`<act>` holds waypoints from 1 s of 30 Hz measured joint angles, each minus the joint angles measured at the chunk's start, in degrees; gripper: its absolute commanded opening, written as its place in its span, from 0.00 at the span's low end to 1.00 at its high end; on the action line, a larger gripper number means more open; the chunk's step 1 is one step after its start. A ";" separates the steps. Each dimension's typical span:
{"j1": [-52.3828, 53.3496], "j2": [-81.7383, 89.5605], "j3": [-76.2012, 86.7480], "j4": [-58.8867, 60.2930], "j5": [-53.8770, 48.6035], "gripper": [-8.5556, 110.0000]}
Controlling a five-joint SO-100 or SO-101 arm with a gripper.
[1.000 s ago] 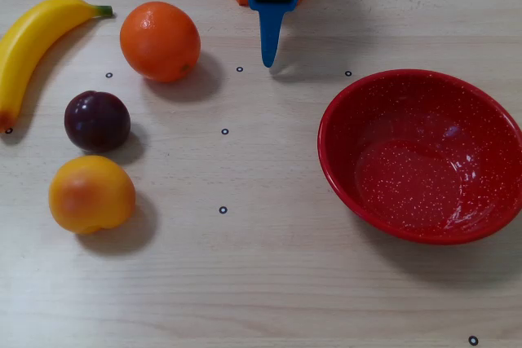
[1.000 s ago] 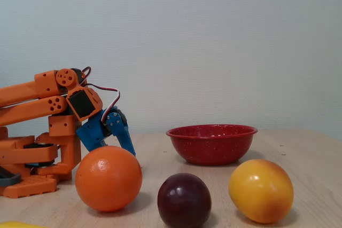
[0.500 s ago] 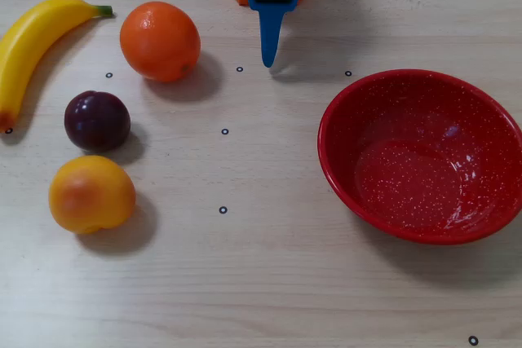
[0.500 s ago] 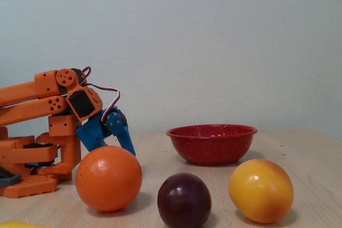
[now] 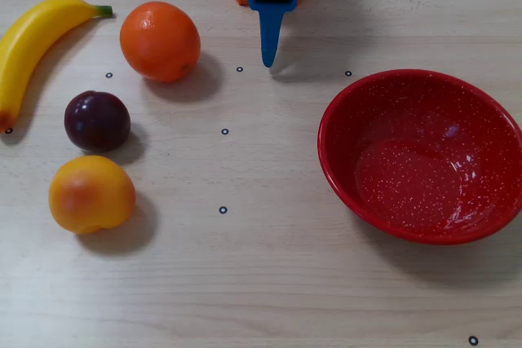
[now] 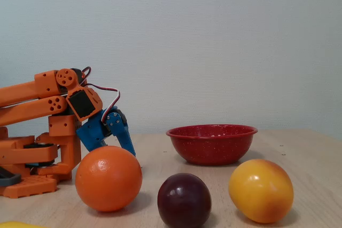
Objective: Put banana in the red bowl.
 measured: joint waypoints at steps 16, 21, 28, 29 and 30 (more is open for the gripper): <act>0.00 -0.26 -0.88 0.00 0.00 0.07; 0.09 -3.60 -1.58 0.00 0.09 0.07; 2.20 -13.54 -8.88 -0.18 0.97 0.07; 2.46 -15.21 -9.93 0.00 0.97 0.07; 2.64 -16.61 -11.07 0.35 0.97 0.07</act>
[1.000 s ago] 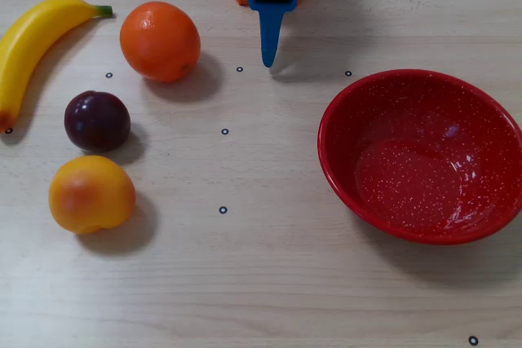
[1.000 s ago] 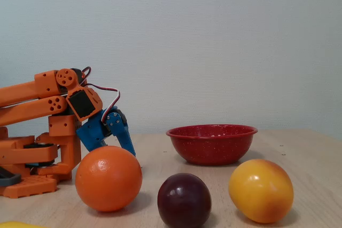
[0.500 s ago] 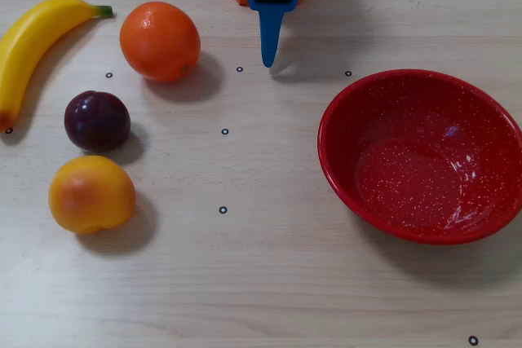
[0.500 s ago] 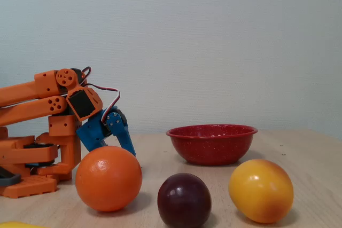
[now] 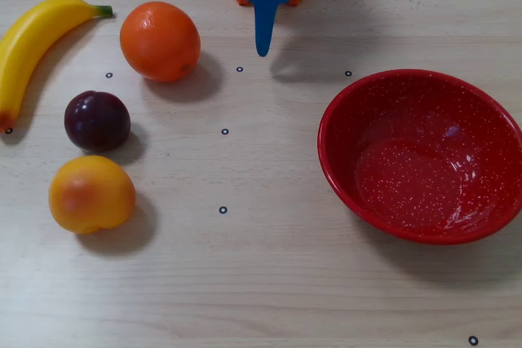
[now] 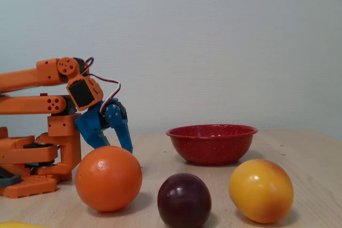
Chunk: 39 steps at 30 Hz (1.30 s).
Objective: Put banana in the red bowl.
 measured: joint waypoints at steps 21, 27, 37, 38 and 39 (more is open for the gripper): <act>12.66 -25.22 -27.51 0.70 -4.57 0.07; 16.08 -31.73 -35.33 3.60 -5.63 0.07; 21.01 -42.19 -48.08 7.73 -5.71 0.09; 21.62 -43.24 -49.57 8.26 -5.71 0.09; 21.80 -44.47 -50.89 8.53 -5.71 0.09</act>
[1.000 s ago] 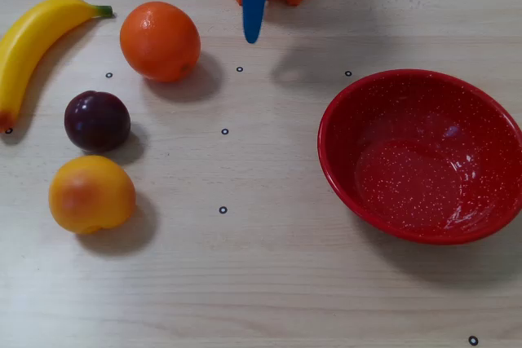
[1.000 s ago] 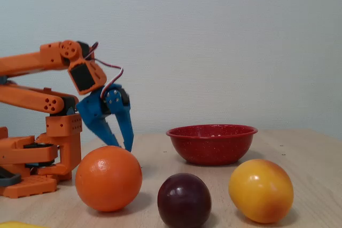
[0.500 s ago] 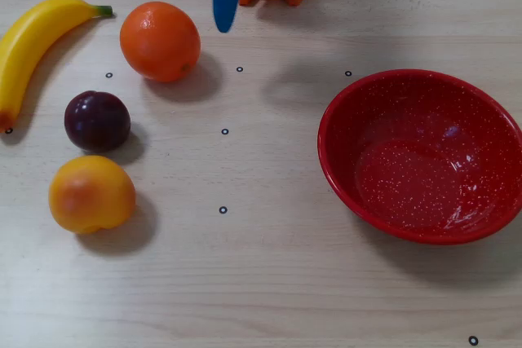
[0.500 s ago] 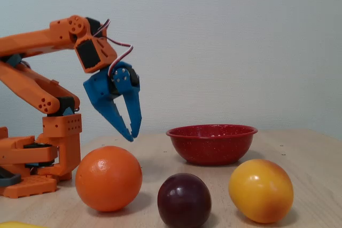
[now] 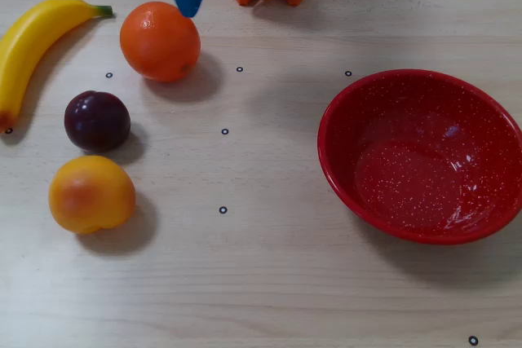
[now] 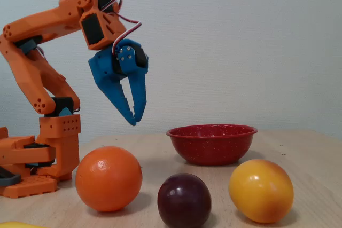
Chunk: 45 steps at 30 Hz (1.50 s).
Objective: Put banana in the red bowl.
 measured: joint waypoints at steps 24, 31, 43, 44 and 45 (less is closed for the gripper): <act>12.30 -27.51 -29.36 5.27 -0.44 0.16; 16.61 -34.45 -37.53 6.33 -1.58 0.21; 25.84 -42.71 -48.96 13.89 -1.93 0.30; 26.46 -43.15 -50.10 14.85 -0.88 0.32; 27.07 -43.59 -50.98 15.38 0.26 0.34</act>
